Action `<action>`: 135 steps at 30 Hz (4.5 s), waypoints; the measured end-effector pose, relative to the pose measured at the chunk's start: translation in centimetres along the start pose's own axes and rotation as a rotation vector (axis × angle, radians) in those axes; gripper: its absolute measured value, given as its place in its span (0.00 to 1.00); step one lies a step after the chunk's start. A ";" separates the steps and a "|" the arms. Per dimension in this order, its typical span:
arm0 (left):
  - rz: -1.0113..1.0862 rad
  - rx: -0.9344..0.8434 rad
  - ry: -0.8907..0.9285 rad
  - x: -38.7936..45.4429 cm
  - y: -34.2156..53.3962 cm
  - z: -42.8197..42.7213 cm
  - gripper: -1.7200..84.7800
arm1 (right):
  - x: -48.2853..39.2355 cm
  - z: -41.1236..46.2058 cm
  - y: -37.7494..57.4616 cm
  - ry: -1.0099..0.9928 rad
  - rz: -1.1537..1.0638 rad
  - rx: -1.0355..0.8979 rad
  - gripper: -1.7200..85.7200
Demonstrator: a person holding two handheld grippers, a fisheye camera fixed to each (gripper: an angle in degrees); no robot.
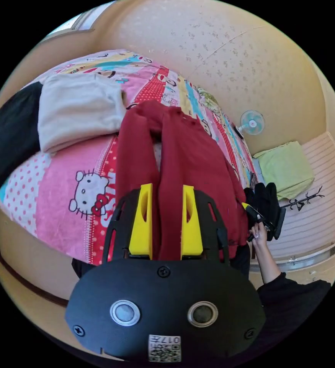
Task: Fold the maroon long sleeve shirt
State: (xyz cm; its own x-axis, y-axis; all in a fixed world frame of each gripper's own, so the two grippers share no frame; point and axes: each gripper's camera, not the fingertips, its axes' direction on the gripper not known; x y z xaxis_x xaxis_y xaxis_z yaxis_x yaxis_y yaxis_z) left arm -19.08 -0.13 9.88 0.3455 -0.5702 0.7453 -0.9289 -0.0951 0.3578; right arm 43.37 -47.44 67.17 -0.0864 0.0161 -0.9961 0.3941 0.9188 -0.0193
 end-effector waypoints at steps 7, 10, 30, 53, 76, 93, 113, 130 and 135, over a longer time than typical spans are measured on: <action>-0.323 0.095 -0.041 -5.9 4.5 -2.1 0.16 | -1.8 -2.4 10.5 -0.002 -0.023 -0.043 0.17; -0.249 -0.004 -0.181 -5.3 1.9 -1.5 0.08 | -1.1 -3.5 9.8 0.045 0.085 -0.012 0.16; -0.095 0.009 0.115 -10.0 -2.4 -19.5 0.14 | 6.2 -13.8 1.8 -0.098 0.251 0.017 0.19; -0.376 -0.057 0.341 -17.4 -7.0 -29.9 0.17 | 8.0 -14.1 7.0 -0.054 0.120 -0.344 0.07; -0.925 0.763 0.416 -32.7 -6.1 -37.2 0.07 | 0.0 1.0 4.2 0.178 -0.196 0.004 0.18; 0.258 0.182 0.556 14.7 -30.7 -14.3 0.12 | 2.0 3.0 5.4 0.072 -0.177 0.000 0.17; -0.224 0.066 0.143 -4.3 3.1 -6.0 0.16 | 0.9 2.2 2.6 -0.018 -0.137 -0.024 0.16; -0.003 -0.244 0.097 -4.3 2.7 -2.7 0.05 | 0.8 -8.8 8.8 -0.125 -0.056 -0.128 0.05; -0.007 -0.347 0.006 -6.0 5.9 -4.6 0.06 | -0.4 -9.0 10.3 -0.202 -0.080 -0.282 0.05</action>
State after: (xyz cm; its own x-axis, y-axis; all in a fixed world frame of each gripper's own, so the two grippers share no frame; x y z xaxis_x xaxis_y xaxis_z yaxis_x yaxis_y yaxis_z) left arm -26.02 6.51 10.12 0.3535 -0.5660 0.7448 -0.8259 0.1849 0.5326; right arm 39.27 -34.43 68.17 0.0869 -0.1127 -0.9898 0.1225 0.9872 -0.1017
